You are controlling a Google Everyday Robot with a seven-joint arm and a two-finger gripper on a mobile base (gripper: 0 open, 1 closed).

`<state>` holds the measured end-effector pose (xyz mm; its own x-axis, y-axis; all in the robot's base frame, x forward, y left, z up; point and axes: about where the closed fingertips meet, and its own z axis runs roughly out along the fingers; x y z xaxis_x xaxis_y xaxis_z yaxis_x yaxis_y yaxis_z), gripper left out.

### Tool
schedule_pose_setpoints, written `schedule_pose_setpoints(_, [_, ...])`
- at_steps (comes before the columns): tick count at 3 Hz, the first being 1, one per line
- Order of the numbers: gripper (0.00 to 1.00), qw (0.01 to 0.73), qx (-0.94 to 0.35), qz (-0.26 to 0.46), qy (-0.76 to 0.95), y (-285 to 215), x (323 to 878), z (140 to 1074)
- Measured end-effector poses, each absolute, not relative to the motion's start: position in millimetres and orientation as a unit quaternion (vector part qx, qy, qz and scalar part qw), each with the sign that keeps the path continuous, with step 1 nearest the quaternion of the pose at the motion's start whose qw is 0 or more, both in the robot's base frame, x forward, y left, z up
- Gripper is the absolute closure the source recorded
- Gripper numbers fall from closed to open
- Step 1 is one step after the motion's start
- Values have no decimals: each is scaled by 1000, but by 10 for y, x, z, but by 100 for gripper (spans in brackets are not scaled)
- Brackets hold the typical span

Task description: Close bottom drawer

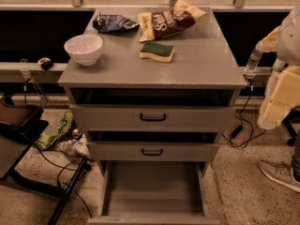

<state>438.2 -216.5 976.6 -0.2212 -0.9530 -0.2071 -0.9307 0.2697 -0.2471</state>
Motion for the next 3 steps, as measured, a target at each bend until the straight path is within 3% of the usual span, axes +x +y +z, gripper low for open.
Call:
schedule_pose_setpoints(1, [0, 160, -603, -35, 781, -2165, 4382, 9766])
schedule_pose_setpoints(3, [0, 160, -572, -14, 804, -2028, 4220, 8923])
